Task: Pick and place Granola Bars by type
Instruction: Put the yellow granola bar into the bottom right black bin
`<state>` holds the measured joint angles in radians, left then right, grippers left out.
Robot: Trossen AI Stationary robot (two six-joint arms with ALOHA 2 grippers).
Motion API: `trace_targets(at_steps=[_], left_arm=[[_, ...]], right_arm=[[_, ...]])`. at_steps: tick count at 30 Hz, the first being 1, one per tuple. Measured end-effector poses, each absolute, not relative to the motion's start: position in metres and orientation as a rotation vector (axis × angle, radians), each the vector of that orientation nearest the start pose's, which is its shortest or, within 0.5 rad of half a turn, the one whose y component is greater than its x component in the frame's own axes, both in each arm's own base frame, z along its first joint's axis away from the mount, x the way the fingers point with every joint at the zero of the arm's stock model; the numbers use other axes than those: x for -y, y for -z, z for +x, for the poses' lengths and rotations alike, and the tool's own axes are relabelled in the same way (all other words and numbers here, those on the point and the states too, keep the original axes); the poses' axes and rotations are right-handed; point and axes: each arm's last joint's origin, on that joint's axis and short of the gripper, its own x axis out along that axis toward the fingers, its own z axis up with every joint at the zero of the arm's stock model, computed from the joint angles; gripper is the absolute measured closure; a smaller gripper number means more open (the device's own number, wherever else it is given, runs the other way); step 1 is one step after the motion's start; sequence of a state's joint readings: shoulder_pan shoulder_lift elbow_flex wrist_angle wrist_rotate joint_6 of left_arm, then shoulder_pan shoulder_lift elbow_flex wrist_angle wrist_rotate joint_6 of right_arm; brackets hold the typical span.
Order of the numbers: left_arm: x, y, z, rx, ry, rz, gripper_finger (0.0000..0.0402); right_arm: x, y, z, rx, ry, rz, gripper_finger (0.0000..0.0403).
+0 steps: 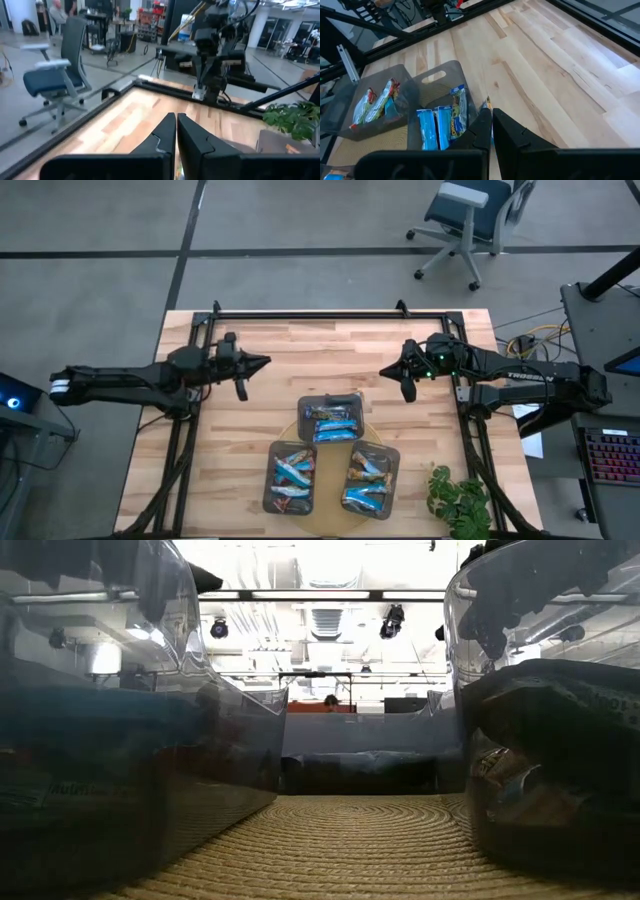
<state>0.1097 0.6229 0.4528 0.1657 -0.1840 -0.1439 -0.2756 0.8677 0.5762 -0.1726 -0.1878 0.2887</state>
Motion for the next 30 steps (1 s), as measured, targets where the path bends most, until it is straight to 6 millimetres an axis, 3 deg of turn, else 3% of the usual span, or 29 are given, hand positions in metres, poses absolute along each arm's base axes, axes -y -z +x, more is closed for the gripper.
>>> trace_targets(at_steps=[30], left_arm=[[-0.022, -0.2727, 0.1519, 0.02, -0.292, -0.219, 0.0402]], right_arm=[[0.0487, -0.2471, 0.1806, -0.424, 0.291, 0.485, 0.0394]])
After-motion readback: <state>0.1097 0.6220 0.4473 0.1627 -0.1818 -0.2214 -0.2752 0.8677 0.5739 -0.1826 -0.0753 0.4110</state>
